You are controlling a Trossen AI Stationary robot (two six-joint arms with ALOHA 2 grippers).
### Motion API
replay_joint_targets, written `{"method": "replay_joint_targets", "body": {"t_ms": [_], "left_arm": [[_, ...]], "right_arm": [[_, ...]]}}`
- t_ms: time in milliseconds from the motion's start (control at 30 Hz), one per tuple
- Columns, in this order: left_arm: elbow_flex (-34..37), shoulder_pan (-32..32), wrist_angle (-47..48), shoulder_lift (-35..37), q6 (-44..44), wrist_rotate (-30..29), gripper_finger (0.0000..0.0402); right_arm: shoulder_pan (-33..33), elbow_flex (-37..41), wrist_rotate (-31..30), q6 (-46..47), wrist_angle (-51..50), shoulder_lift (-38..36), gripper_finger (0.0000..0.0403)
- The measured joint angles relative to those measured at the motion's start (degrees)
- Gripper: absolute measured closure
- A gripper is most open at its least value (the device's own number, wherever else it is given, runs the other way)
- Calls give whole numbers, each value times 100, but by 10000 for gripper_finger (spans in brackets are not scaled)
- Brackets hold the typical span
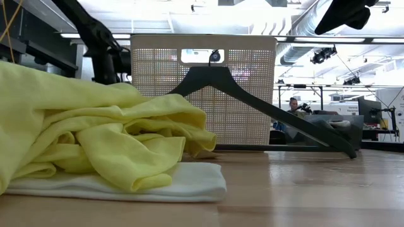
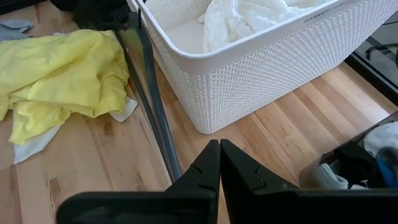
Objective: Pick & Place Cloths
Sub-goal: Put the bottom black underwear into the wire basket
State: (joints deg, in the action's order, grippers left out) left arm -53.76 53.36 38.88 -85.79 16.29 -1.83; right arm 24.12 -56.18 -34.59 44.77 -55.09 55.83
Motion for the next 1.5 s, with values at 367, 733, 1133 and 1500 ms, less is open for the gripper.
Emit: {"method": "replay_joint_targets", "body": {"t_ms": [367,733,1133,1500], "left_arm": [[53,0,-237,-384,2,62,391],[-246,-11,159,-335,-558,86,274],[-606,-13,833,477,-555,99,168],[-817,-13,1108,1089,-552,-129,168]], "right_arm": [[0,0,1,0,0,-2,400],[0,0,3,2,-2,-1,400],[0,0,3,0,-4,-1,400],[-1,0,3,1,-4,0,401]]}}
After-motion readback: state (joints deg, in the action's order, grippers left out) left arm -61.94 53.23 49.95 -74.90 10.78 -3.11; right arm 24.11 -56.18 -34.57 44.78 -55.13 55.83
